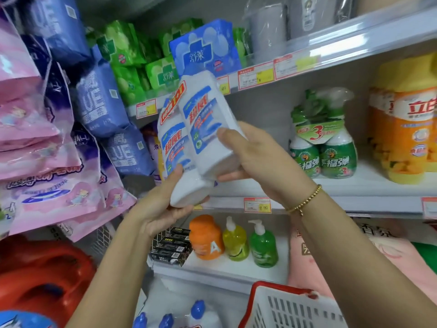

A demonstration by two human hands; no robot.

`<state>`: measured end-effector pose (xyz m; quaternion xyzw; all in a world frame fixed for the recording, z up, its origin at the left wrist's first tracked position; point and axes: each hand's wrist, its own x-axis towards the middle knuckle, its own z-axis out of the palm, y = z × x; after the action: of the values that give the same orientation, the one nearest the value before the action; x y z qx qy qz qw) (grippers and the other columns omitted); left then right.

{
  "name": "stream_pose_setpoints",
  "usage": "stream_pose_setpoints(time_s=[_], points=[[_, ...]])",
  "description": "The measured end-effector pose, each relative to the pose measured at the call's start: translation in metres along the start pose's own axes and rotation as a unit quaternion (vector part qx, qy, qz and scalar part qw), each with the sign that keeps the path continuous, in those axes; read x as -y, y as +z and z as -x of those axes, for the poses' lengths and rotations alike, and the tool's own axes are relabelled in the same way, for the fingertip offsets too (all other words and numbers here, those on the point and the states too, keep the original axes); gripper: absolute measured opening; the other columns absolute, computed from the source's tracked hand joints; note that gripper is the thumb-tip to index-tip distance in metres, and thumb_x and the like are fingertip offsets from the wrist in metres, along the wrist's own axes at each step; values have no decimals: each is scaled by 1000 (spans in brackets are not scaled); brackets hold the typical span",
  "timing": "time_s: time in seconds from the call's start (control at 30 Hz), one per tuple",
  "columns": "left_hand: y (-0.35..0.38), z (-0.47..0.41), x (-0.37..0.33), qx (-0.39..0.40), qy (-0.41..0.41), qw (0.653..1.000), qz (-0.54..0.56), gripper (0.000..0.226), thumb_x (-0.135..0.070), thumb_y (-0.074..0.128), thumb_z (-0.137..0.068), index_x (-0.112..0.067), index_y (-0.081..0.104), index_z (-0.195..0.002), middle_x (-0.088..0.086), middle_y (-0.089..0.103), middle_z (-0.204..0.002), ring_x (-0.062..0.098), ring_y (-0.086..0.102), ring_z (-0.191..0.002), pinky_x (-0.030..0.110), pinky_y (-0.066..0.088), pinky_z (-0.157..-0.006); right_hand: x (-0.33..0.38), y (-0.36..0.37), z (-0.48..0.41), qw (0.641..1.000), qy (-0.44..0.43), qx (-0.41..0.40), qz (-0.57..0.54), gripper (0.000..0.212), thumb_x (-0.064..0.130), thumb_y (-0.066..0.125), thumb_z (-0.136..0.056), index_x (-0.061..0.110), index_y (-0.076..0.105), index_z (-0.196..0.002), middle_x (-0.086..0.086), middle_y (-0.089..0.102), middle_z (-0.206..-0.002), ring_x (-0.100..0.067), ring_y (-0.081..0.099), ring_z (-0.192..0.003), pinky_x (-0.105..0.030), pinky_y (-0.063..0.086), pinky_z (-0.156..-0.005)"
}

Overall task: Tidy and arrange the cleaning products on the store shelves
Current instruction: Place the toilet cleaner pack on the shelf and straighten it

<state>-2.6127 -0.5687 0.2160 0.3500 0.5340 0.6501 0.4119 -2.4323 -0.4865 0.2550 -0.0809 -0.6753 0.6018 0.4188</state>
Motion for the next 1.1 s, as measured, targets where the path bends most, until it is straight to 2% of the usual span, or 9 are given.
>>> stream_pose_setpoints(time_s=[0.07,0.17,0.23,0.33,0.5,0.63,0.8,0.97,1.1], points=[[0,3,-3,12,-3,999,-42,106,-60,90,-15,-18,61,-108,12,75,-85,26,72,-62,20,50,-36,7,2,2,1000,-19,1,22,24,23,48,-97,13,59,-117,-8,69,-108,-19,70,-87,-39,61,-61],[-1,7,-3,17,-16,995,-94,88,-71,68,-49,-12,59,-114,11,73,-76,15,65,-46,16,46,-33,11,4,3,997,-53,2,63,23,21,48,-96,15,60,-116,-10,68,-108,-25,69,-89,-47,60,-63],[-5,6,-1,11,-3,995,-95,98,-72,77,-36,-10,59,-109,10,70,-67,13,59,-41,15,44,-32,9,4,6,997,-56,23,55,26,20,48,-97,17,57,-122,-9,66,-112,-25,68,-93,-47,60,-65],[-14,7,-2,-4,42,993,-111,109,-70,85,-12,-12,58,-101,6,65,-66,11,55,-40,15,43,-33,4,3,7,997,-31,63,29,34,19,47,-99,25,49,-132,-3,64,-119,-20,67,-100,-41,60,-70],[-50,38,-1,-76,136,962,-225,90,-82,75,-37,-12,53,-90,0,58,-52,6,51,-40,14,41,-38,-3,12,3,984,-42,134,114,38,10,58,-93,16,54,-130,-1,66,-120,-13,64,-107,-25,54,-88],[-96,92,28,-148,172,931,-285,57,-49,75,-59,-14,57,-101,-11,70,-67,4,61,-49,14,45,-43,-9,51,0,980,-34,190,50,42,7,64,-87,8,54,-127,-3,67,-116,-11,65,-106,-20,55,-80],[-167,162,93,-223,97,922,-302,68,-41,83,-56,-17,60,-114,-12,74,-100,7,70,-88,23,56,-67,-55,120,15,962,-28,244,121,75,28,83,-62,14,51,-128,-4,64,-121,-19,61,-113,-45,49,-97],[-218,229,159,-270,14,920,-283,47,6,79,-67,-6,62,-109,-18,74,-92,-3,68,-87,9,49,-70,-136,180,69,948,12,297,113,74,27,81,-58,36,52,-125,8,64,-120,-12,63,-109,-43,51,-94],[-242,272,208,-296,-40,913,-276,78,-46,91,-36,-13,66,-102,-8,75,-94,6,70,-86,14,52,-68,-186,194,111,937,88,317,117,41,18,84,-67,31,64,-101,2,68,-103,-19,66,-96,-32,54,-83]])
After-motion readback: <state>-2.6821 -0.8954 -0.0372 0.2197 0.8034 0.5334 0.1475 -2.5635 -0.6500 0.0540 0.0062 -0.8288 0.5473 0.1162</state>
